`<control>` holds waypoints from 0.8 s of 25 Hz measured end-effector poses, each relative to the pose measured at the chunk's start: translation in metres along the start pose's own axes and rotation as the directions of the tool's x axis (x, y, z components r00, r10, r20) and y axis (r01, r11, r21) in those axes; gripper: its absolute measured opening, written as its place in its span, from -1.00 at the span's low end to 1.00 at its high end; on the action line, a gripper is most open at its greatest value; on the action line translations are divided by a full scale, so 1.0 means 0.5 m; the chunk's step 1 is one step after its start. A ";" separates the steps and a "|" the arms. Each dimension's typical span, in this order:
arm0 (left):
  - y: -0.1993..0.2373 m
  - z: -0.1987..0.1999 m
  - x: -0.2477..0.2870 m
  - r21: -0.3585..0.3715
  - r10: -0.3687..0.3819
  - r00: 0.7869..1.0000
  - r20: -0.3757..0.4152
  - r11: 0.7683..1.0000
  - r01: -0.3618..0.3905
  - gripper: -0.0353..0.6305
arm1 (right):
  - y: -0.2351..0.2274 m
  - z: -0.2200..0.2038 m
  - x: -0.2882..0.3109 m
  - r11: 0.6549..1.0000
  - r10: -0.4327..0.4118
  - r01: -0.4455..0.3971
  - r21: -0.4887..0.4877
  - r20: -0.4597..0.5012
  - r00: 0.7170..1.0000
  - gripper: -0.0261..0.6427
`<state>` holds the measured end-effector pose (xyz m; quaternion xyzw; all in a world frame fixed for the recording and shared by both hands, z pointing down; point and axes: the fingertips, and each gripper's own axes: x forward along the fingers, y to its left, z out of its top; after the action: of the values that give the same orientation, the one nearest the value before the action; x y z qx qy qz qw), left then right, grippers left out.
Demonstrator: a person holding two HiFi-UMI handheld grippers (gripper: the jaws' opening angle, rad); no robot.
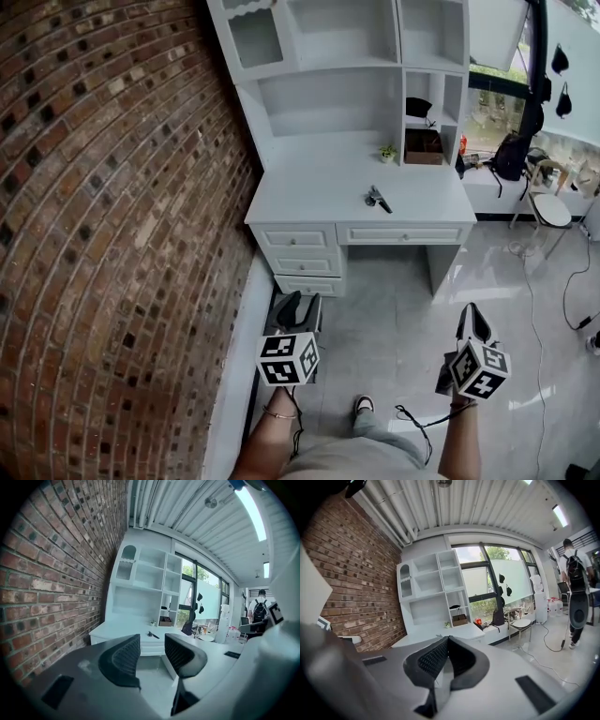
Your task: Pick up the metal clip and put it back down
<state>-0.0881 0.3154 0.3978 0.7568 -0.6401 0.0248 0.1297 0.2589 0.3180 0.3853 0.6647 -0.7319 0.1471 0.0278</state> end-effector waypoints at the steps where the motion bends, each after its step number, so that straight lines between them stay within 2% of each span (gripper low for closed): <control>1: 0.001 0.011 0.014 0.007 0.006 1.000 0.004 1.000 -0.006 -0.41 | -0.004 0.006 0.018 1.000 0.005 -0.005 0.004 0.001 1.000 -0.92; 8: 0.005 0.065 0.114 0.003 0.040 0.998 0.038 0.999 -0.040 -0.41 | -0.023 0.047 0.133 0.999 0.047 -0.047 0.000 0.002 0.999 -0.92; 20: 0.024 0.073 0.266 -0.049 0.067 0.997 0.025 0.997 -0.066 -0.41 | -0.046 0.101 0.297 0.997 0.064 -0.064 -0.035 -0.011 0.998 -0.92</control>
<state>-0.0805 0.1773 0.3915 0.7320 -0.6671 0.0036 0.1385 0.2724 0.1602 0.3760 0.6396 -0.7553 0.1382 0.0383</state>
